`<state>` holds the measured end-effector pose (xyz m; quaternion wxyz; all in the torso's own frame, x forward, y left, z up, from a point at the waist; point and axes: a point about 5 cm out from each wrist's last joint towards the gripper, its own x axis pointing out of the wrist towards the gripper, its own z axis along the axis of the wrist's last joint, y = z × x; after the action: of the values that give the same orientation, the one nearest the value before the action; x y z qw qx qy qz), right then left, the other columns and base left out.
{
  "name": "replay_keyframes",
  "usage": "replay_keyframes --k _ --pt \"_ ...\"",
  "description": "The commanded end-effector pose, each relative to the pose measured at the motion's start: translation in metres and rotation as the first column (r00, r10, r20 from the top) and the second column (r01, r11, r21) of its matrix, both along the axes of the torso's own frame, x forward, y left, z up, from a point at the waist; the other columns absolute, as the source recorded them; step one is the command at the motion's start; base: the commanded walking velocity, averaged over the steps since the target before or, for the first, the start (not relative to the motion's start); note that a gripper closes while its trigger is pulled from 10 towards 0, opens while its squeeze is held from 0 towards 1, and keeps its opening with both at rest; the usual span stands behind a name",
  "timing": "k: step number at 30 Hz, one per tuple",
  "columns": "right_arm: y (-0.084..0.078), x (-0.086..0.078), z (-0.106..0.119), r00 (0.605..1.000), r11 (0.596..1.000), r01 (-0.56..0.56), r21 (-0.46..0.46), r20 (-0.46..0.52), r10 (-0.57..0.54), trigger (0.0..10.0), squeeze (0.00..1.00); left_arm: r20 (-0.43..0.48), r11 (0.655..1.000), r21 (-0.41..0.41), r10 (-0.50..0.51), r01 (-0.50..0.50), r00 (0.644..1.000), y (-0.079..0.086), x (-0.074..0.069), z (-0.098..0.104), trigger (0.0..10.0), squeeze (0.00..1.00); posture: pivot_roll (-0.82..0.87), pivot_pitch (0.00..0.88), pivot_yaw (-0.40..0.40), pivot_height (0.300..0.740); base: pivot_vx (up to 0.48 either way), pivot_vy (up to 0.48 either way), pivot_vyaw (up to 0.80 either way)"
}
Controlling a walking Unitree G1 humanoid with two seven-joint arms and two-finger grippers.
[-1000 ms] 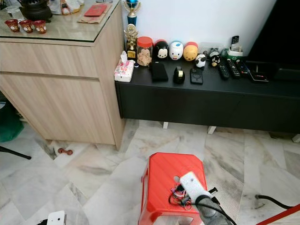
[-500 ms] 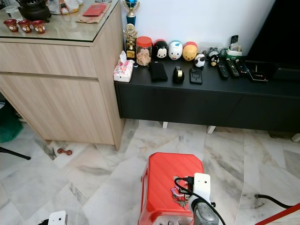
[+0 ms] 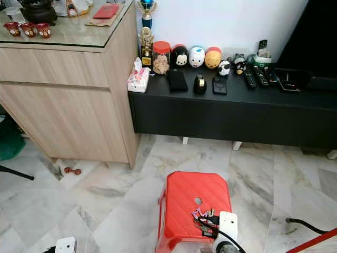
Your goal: Hang keys on a hook
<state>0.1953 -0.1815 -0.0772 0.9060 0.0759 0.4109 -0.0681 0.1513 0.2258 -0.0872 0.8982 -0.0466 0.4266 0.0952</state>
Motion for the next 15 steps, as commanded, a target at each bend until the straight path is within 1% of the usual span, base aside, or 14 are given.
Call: replay_keyframes --k 1,5,15 --pt "-0.002 -0.006 -0.003 1.000 1.000 0.013 0.003 -0.024 -0.013 10.0 0.00 -0.020 1.000 0.009 -0.014 0.015 1.000 -0.002 -0.004 -0.002 10.0 0.00 0.13 0.049 -0.074 0.740 0.000 0.000 0.00" --pt "-0.006 -0.009 -0.004 0.999 0.999 0.035 -0.005 -0.039 -0.036 10.0 0.00 -0.017 1.000 0.015 -0.027 0.027 1.000 -0.002 -0.004 -0.002 10.0 0.00 0.13 0.039 -0.073 0.740 0.000 0.000 0.00" --pt "-0.010 -0.016 -0.008 0.997 0.999 0.037 -0.012 -0.070 -0.038 10.0 0.00 -0.004 1.000 0.000 -0.014 0.014 1.000 -0.002 -0.002 -0.001 10.0 0.00 0.13 0.031 -0.073 0.740 0.000 0.000 0.00"
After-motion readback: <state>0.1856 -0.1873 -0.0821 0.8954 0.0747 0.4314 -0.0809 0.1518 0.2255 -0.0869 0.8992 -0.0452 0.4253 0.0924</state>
